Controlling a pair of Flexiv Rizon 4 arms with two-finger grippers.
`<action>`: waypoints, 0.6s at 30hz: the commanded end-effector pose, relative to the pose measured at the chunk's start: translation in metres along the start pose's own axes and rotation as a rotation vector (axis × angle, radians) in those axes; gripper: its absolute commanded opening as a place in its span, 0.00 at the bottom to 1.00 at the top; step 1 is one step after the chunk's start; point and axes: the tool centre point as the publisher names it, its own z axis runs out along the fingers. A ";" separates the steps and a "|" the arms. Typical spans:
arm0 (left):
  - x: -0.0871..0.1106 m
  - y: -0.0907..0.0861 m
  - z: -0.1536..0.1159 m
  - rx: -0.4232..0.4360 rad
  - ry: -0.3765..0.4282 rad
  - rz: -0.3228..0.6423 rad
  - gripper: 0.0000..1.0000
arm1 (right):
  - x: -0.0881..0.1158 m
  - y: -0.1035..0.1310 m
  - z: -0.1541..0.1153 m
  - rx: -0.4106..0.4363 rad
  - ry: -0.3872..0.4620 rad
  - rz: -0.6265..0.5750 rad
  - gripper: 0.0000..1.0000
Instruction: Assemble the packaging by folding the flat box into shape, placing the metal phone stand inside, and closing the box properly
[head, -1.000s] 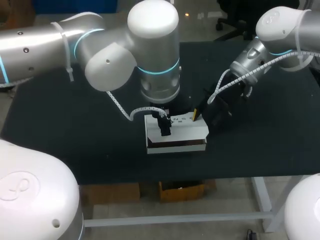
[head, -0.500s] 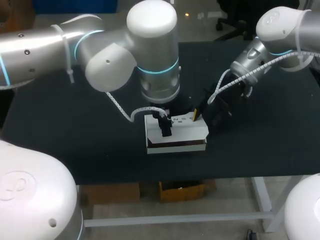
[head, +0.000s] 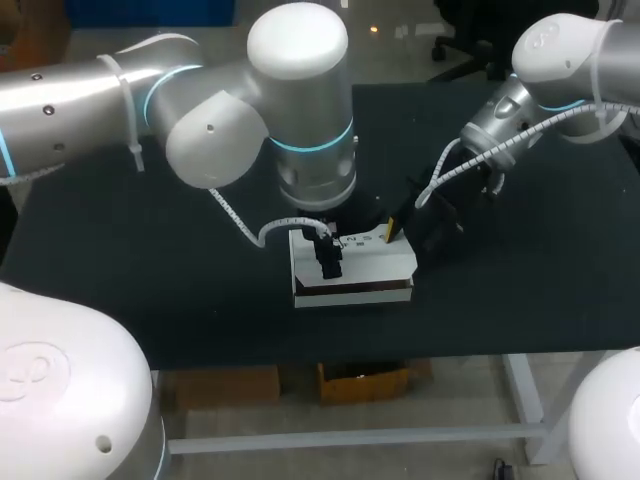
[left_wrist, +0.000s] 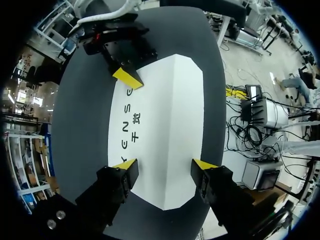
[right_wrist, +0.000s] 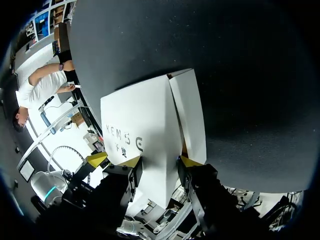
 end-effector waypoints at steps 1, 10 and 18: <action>-0.001 -0.003 0.005 -0.011 -0.013 -0.012 0.70 | 0.001 0.002 0.000 0.008 0.000 -0.002 0.44; -0.005 -0.004 0.009 -0.010 -0.062 -0.017 0.71 | 0.001 0.002 0.000 0.008 -0.001 -0.004 0.44; -0.009 -0.004 0.014 -0.025 -0.115 -0.020 0.73 | 0.001 0.003 0.000 0.010 -0.001 -0.006 0.44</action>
